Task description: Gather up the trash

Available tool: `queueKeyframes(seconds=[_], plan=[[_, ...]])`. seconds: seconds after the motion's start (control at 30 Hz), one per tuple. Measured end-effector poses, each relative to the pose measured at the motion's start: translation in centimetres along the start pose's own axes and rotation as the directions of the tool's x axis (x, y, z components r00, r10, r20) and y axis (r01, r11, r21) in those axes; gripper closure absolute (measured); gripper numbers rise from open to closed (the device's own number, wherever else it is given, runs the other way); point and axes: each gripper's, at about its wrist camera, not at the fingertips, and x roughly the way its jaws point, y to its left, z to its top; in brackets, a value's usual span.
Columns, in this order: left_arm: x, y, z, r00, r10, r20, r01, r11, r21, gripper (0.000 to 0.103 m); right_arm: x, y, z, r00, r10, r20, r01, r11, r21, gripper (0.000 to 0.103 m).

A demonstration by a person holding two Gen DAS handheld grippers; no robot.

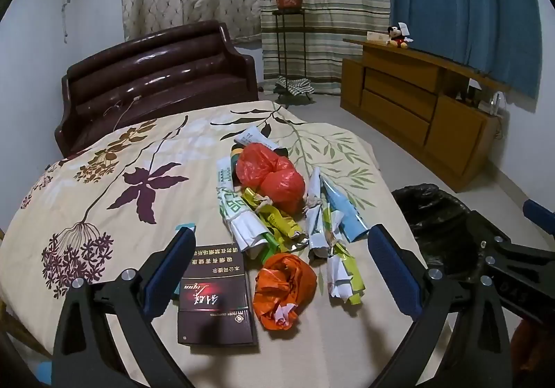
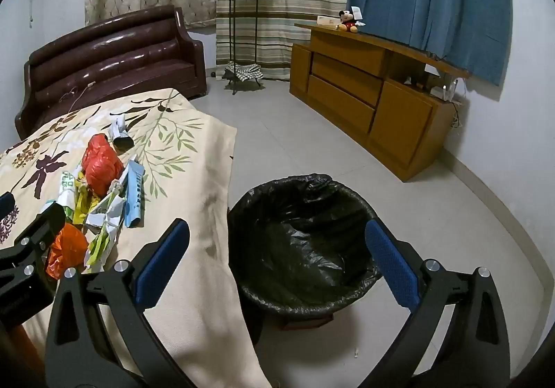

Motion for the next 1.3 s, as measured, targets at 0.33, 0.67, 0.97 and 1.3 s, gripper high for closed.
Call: queueKeyframes(seconds=[0.33, 0.67, 0.97, 1.3], plan=[[-0.23, -0.24, -0.03, 1.0, 0.003, 0.006, -0.003, 1.0, 0.016, 0.006, -0.06, -0.09, 0.01, 1.0, 0.001, 0.004, -0.001, 1.0, 0.001, 0.004], [-0.28, -0.38, 0.1, 1.0, 0.001, 0.004, -0.001, 1.0, 0.014, 0.006, -0.09, -0.17, 0.02, 1.0, 0.002, 0.004, -0.002, 1.0, 0.003, 0.004], [-0.33, -0.29, 0.11, 1.0, 0.003, -0.004, -0.003, 1.0, 0.005, 0.006, -0.03, -0.16, -0.03, 1.0, 0.003, 0.003, -0.003, 1.0, 0.004, 0.004], [-0.11, -0.01, -0.1, 1.0, 0.005, -0.007, -0.005, 1.0, -0.003, 0.006, 0.01, -0.12, -0.03, 1.0, 0.003, 0.002, -0.003, 1.0, 0.004, 0.004]])
